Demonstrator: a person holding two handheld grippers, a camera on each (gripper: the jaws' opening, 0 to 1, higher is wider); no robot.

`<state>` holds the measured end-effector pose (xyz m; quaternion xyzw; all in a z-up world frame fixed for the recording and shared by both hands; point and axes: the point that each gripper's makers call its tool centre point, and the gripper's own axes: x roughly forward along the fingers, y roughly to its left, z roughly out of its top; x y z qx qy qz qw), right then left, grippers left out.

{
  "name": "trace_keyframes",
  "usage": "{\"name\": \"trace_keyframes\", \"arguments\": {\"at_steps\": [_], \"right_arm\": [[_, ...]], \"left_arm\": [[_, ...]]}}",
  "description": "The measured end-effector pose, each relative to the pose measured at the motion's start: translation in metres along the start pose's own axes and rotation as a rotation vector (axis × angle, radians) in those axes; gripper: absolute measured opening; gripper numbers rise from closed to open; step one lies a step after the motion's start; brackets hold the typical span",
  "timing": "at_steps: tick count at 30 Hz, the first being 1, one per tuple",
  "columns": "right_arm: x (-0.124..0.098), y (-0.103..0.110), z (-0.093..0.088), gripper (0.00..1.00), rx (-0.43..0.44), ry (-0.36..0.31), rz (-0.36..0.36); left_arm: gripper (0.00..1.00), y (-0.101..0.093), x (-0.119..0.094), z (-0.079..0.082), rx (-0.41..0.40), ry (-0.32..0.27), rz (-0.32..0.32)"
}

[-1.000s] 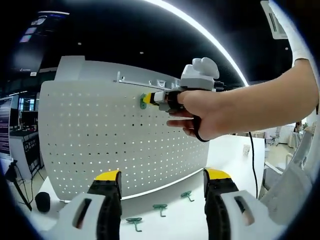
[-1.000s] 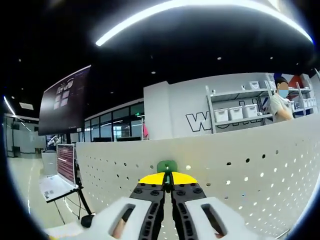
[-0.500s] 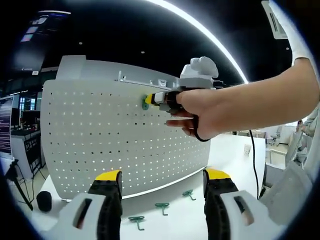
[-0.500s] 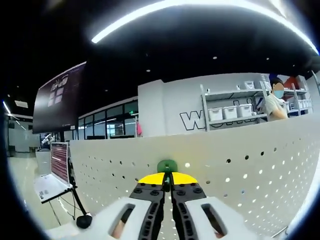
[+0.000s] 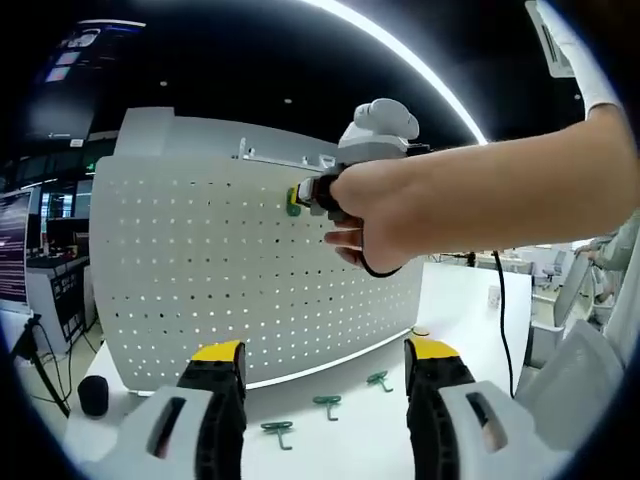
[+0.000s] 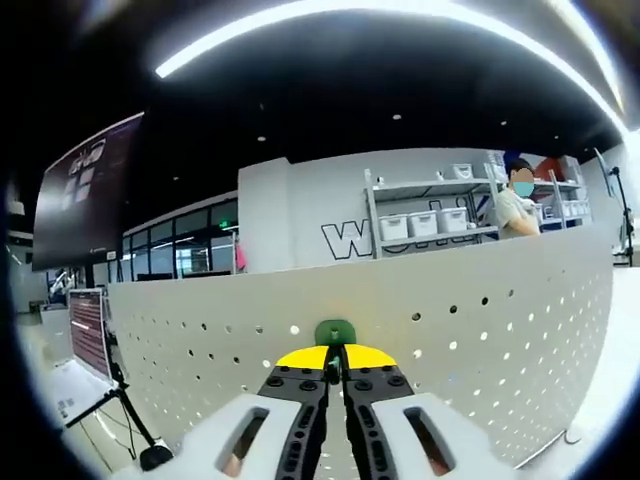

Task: Insert the hook assembly into the mounting plate slot until the hook locks in place.

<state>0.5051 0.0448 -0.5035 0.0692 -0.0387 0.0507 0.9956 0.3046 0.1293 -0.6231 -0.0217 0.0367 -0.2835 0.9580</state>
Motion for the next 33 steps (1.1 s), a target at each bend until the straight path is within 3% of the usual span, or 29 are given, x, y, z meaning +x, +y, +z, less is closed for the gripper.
{"name": "trace_keyframes", "arguments": {"at_steps": [6,16,24,29,31,33], "right_arm": [[0.0,0.0,0.0,0.03,0.018,0.001,-0.012],[-0.003,0.002,0.001,0.06,0.027,0.007,0.033],[-0.007,0.005,0.007,0.21,0.024,-0.016,0.107],[-0.012,0.008,0.009,0.38,0.014,-0.021,0.164],[-0.014,0.011,0.004,0.49,0.06,0.018,0.214],[-0.016,0.008,0.005,0.51,0.021,0.004,0.243]], "left_arm": [[0.66,-0.001,-0.001,0.0,0.0,0.0,-0.002],[0.67,-0.001,0.0,0.001,0.0,-0.004,0.0],[0.67,-0.001,0.002,0.004,0.002,-0.011,0.003],[0.67,-0.003,0.002,0.005,0.007,-0.01,0.001],[0.68,-0.003,0.001,0.007,0.009,-0.011,0.002],[0.67,-0.002,0.001,0.007,0.01,-0.01,0.004]]}}
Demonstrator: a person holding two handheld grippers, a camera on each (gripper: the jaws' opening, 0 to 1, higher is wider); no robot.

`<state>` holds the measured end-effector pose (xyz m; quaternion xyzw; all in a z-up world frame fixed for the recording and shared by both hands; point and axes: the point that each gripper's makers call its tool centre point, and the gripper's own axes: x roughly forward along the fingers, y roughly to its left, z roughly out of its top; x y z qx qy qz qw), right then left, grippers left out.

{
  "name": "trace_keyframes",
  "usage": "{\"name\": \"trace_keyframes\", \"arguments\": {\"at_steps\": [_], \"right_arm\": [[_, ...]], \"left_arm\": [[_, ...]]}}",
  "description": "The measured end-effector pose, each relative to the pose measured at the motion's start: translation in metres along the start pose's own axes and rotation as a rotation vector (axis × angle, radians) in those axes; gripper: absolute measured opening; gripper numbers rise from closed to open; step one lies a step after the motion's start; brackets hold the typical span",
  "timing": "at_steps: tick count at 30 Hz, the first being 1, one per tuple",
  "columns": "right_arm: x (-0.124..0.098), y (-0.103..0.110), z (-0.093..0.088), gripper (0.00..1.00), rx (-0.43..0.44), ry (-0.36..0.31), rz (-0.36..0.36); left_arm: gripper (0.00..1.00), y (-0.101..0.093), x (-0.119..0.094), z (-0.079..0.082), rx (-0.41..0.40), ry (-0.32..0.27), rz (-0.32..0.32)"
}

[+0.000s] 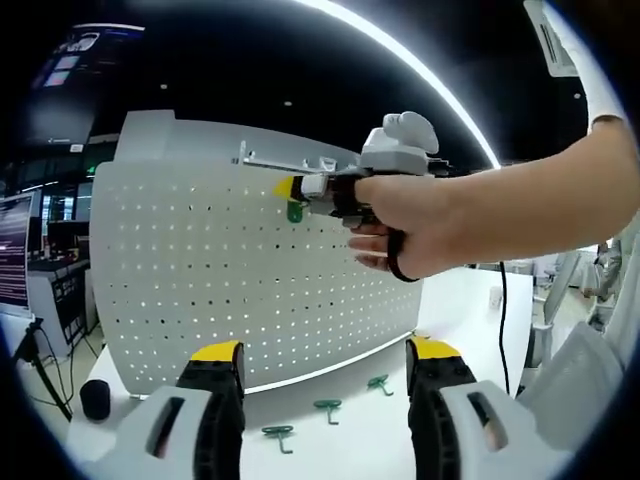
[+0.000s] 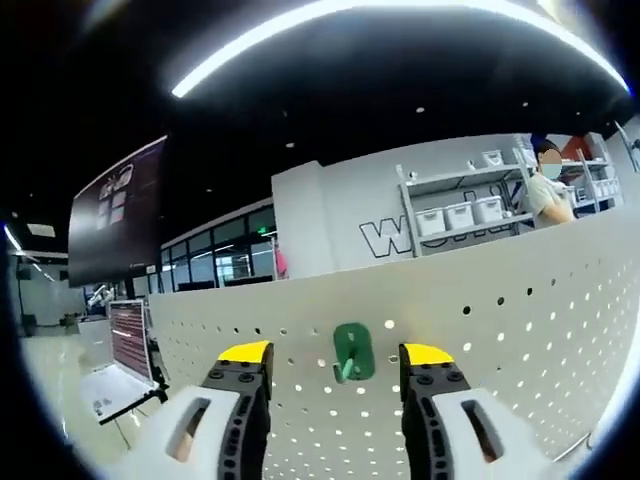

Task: Insert the hook assembly into the mounting plate slot until the hook locks in place.

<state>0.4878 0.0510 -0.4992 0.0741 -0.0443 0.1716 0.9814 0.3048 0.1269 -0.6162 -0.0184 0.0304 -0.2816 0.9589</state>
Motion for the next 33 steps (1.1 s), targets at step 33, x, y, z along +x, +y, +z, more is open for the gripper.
{"name": "trace_keyframes", "arguments": {"at_steps": [33], "right_arm": [[-0.04,0.002,0.002,0.56,-0.017,-0.037,0.303]], "left_arm": [[0.68,-0.002,0.001,0.008,0.009,-0.011,-0.001]]}}
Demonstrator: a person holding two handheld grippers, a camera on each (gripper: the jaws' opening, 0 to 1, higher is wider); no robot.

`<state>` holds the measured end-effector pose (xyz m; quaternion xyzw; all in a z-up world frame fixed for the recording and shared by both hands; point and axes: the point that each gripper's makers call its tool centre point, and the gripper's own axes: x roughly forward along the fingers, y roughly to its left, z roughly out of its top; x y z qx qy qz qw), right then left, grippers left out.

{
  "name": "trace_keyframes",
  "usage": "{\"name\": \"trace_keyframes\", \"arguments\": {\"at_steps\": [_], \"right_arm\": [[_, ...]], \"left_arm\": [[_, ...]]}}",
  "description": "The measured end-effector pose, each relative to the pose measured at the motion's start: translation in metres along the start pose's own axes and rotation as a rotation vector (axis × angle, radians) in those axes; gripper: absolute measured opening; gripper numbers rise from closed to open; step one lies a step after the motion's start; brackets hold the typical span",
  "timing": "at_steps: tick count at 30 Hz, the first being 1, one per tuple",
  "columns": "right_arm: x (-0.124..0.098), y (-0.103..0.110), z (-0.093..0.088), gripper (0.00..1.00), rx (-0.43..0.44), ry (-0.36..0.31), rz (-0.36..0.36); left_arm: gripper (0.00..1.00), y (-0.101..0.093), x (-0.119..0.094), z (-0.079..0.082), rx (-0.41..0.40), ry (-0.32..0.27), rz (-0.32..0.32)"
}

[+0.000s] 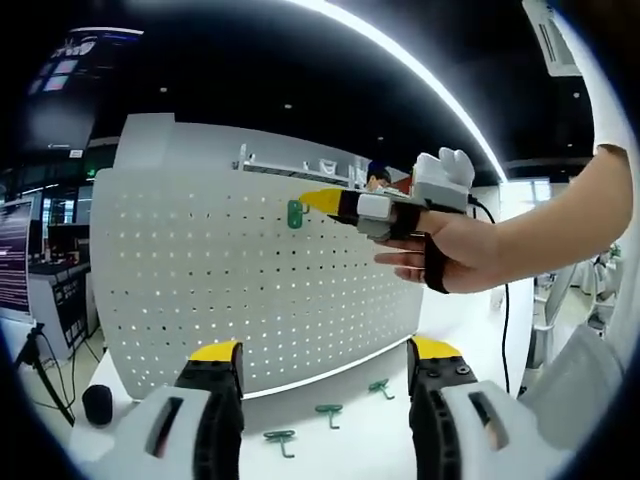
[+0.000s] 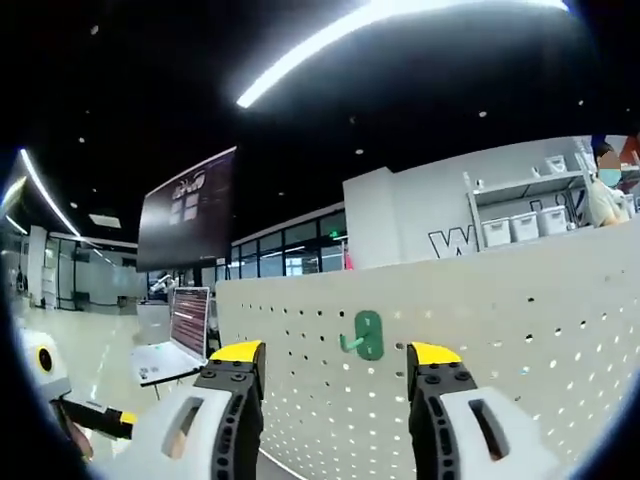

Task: Insert the hook assembly into the mounting plate slot until the hook locks in place.

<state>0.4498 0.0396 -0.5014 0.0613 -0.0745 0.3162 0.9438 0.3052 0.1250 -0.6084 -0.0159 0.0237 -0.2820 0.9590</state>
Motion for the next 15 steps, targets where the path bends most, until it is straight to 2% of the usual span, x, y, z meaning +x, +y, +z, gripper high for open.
{"name": "trace_keyframes", "arguments": {"at_steps": [2,6,15], "right_arm": [[-0.004,0.0,0.0,0.55,-0.01,0.006,0.009],[-0.018,0.007,-0.005,0.55,-0.027,0.033,0.073],[-0.058,0.005,-0.013,0.58,-0.031,0.056,0.103]], "left_arm": [[0.69,-0.001,0.0,0.001,0.001,0.0,-0.001],[0.69,-0.002,0.001,0.002,0.008,-0.001,-0.003],[0.7,-0.001,0.001,0.003,0.007,-0.003,-0.005]]}}
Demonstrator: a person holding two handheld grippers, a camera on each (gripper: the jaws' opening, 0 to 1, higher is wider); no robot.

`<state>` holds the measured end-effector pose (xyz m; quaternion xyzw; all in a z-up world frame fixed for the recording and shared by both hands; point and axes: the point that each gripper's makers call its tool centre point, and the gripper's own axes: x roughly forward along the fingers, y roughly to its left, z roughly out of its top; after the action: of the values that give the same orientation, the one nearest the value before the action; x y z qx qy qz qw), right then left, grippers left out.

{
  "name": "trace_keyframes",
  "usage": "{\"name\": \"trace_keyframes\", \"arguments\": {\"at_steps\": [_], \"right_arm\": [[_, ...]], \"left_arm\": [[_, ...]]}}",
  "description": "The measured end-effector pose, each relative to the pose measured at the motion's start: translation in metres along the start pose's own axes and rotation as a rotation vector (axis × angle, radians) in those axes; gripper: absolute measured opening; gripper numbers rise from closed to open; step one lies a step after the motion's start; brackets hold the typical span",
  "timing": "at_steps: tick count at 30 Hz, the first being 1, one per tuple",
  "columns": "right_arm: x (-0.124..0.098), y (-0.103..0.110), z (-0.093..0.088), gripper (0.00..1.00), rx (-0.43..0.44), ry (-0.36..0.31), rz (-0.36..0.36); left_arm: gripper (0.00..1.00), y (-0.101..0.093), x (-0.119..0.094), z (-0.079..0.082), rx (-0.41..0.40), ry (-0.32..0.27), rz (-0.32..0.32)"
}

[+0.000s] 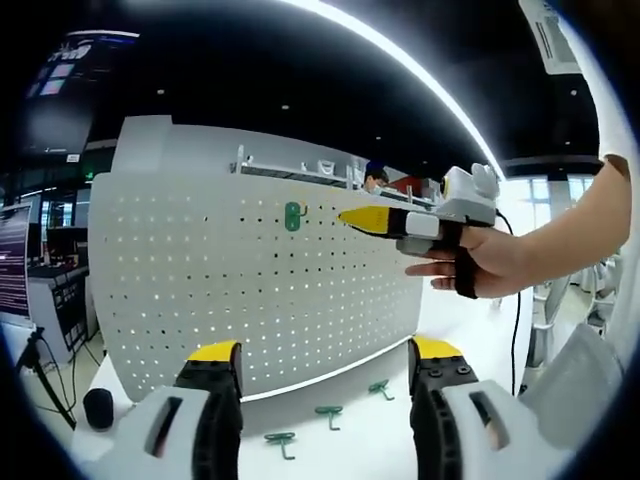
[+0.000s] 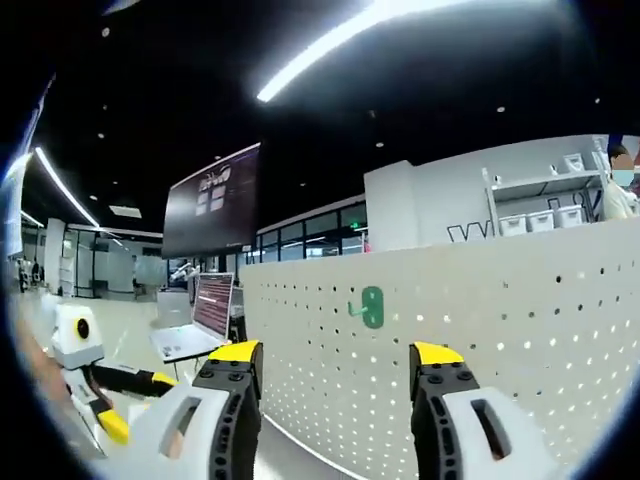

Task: Insert the hook assembly into the mounting plate slot until the hook locks in place.

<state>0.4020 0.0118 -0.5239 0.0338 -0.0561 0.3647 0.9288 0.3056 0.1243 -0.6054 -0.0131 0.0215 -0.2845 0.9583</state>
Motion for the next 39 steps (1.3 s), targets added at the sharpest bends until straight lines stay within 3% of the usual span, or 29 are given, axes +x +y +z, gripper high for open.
{"name": "trace_keyframes", "arguments": {"at_steps": [16,39], "right_arm": [[-0.054,-0.002,-0.022,0.62,0.005,0.054,0.013],[-0.108,-0.007,-0.05,0.65,-0.016,0.12,-0.021]], "left_arm": [[0.72,-0.003,-0.002,0.0,0.001,0.006,-0.019],[0.75,-0.002,-0.01,-0.002,-0.005,0.017,-0.02]]}}
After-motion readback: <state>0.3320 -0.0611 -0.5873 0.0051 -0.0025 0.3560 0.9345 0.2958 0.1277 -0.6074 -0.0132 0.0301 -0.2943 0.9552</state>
